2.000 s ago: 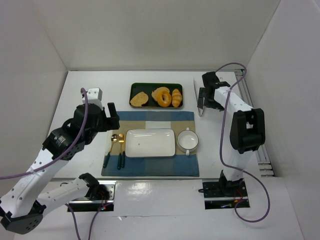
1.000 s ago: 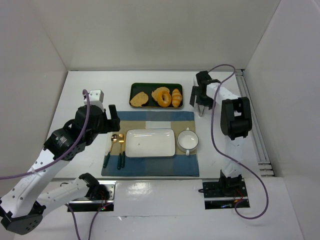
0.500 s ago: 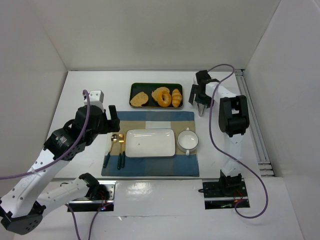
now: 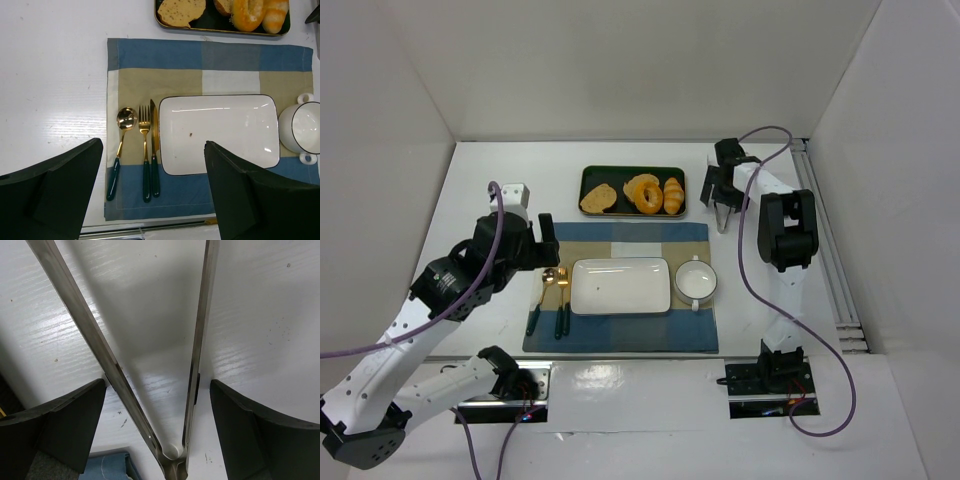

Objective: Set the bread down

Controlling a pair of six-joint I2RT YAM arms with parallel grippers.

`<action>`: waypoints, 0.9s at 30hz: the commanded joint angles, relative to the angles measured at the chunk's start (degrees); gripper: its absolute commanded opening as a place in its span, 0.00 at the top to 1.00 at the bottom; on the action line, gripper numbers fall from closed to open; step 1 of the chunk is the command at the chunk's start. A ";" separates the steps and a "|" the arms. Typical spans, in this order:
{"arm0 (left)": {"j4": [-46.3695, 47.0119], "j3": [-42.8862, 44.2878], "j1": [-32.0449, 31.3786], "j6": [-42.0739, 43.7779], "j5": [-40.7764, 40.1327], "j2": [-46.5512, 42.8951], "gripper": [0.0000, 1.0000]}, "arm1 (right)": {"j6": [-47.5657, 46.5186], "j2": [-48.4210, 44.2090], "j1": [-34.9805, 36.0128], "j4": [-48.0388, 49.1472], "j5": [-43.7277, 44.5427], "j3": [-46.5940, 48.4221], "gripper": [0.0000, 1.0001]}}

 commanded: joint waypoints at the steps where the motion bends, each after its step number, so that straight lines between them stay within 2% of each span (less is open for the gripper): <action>1: -0.11 -0.15 -0.16 -0.62 -0.29 -0.23 0.04 | 0.32 3.34 -0.54 2.39 -1.99 0.75 0.09; 10: -1.17 -0.67 -0.16 -1.15 -0.81 -0.76 0.04 | 0.32 5.97 -0.54 1.87 -5.60 2.33 0.22; 14: -1.17 -0.68 -0.16 -1.15 -0.81 -1.38 0.04 | -0.21 5.98 -0.54 1.87 -7.26 2.33 0.35; 19: -1.17 -0.68 -0.16 -1.15 -0.81 -1.38 0.04 | -0.21 6.51 -0.54 1.87 -9.02 2.33 0.46; 27: -1.17 -0.68 -0.16 -1.67 -1.34 -1.38 0.04 | -0.21 2.12 -0.54 1.35 -10.70 1.80 0.52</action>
